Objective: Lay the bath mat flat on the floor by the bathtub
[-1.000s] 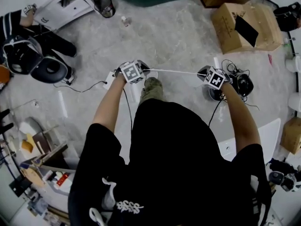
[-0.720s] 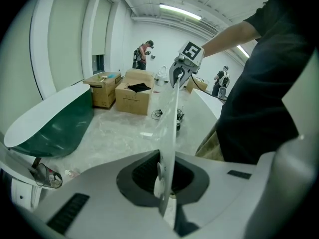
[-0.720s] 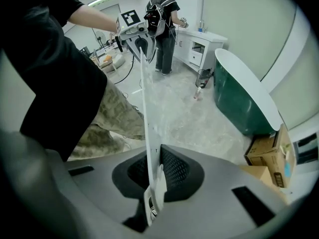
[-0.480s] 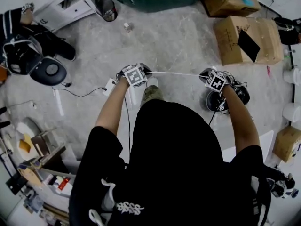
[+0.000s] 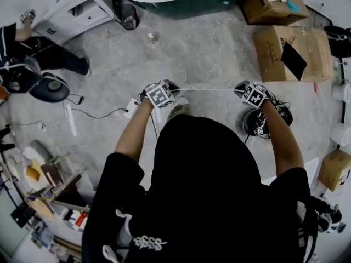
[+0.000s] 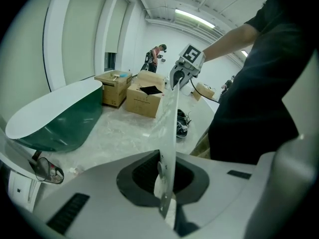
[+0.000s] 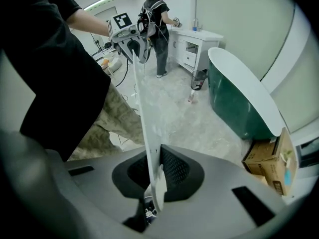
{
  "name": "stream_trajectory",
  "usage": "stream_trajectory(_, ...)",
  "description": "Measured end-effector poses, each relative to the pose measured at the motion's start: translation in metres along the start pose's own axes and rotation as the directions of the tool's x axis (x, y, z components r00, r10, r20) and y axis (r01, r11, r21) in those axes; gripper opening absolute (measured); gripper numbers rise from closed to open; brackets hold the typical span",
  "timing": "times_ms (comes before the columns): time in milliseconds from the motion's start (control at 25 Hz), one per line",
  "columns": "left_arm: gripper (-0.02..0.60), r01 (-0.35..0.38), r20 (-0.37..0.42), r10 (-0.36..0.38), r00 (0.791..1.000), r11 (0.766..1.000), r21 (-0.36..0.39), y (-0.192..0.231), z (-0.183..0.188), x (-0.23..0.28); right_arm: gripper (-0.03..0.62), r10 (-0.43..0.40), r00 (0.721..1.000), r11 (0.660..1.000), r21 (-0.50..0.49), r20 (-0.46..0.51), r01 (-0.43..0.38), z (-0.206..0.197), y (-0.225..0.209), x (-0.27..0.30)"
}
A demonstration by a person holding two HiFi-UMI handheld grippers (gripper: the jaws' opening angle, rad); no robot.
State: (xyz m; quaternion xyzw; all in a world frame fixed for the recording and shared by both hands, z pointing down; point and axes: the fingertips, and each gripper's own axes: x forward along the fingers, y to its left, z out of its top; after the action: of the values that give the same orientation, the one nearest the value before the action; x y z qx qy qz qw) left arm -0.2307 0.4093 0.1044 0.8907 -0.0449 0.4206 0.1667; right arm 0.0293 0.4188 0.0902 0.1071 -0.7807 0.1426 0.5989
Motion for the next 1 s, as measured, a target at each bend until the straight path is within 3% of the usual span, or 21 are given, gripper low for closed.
stream_trajectory(200,0.025,0.031,0.015,-0.031,0.999,0.999,-0.005,0.021,-0.007,-0.006,0.028,-0.009,1.000,1.000,0.013,0.004,0.009,0.024,-0.029,0.006)
stream_trajectory(480,0.025,0.046,0.077,-0.039,0.996,0.995,-0.086,0.041,-0.008,-0.002,0.028,-0.034,0.999,0.999,-0.015,-0.014,0.033,0.039,-0.056,0.007)
stream_trajectory(720,0.025,0.008,0.104,0.009,0.995,0.987,-0.162,0.049,-0.006,0.001,0.028,-0.030,1.000,0.997,-0.070,-0.001,0.030,0.044,-0.069,0.009)
stream_trajectory(1000,0.025,-0.077,0.109,0.110,0.988,0.960,-0.268,0.073,0.007,0.002,0.028,-0.009,0.999,0.995,-0.097,0.054,0.014,0.049,-0.107,0.015)
